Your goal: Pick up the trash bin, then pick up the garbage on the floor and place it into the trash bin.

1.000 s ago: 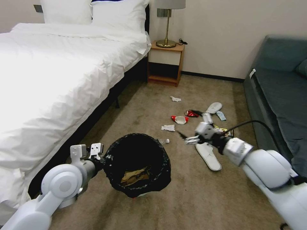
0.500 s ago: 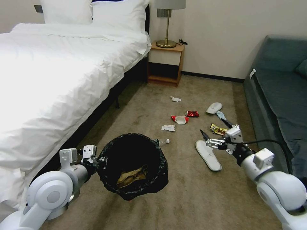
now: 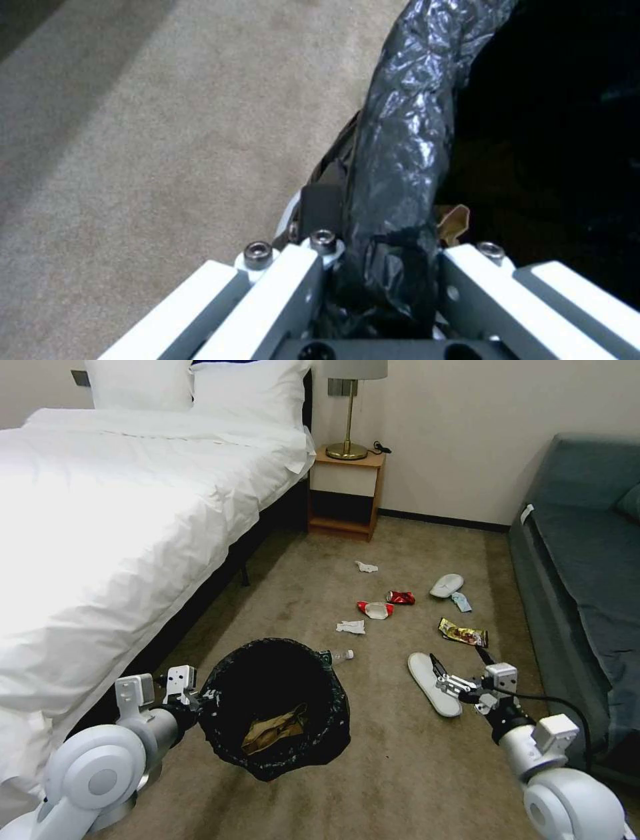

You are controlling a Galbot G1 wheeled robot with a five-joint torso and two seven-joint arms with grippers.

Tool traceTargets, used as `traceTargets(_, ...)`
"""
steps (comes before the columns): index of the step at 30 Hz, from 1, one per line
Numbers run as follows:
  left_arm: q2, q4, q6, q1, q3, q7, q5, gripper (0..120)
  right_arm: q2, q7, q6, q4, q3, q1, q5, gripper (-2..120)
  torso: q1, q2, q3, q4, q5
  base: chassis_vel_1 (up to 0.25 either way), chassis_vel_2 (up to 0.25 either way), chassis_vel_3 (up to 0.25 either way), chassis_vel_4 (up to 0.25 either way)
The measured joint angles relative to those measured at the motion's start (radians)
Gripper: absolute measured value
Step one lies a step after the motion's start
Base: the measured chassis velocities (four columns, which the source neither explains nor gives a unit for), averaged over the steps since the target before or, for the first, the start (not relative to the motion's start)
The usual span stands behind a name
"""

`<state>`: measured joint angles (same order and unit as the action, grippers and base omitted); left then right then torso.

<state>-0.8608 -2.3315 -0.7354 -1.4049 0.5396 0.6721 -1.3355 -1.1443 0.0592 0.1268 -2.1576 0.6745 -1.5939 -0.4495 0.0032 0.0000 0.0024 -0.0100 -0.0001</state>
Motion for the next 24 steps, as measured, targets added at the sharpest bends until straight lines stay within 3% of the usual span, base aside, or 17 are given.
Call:
traceTargets(10, -0.003, -0.013, 0.0, -0.017, 0.016, -0.002, 0.009, 3, 0.017, -0.01, 0.016, -0.005, 0.005, 0.029, -0.017, 100, 0.0, 0.0, 0.0, 0.0002, 0.0, -0.012, 0.023, 0.021, -0.022)
traceTargets(24, -0.011, -0.016, 0.0, -0.02, 0.014, -0.007, 0.027, 3, 0.008, -0.007, 0.018, 0.003, 0.008, 0.027, -0.017, 100, 0.0, 0.0, 0.0, 0.0001, 0.0, -0.134, 0.137, 0.134, -0.14)
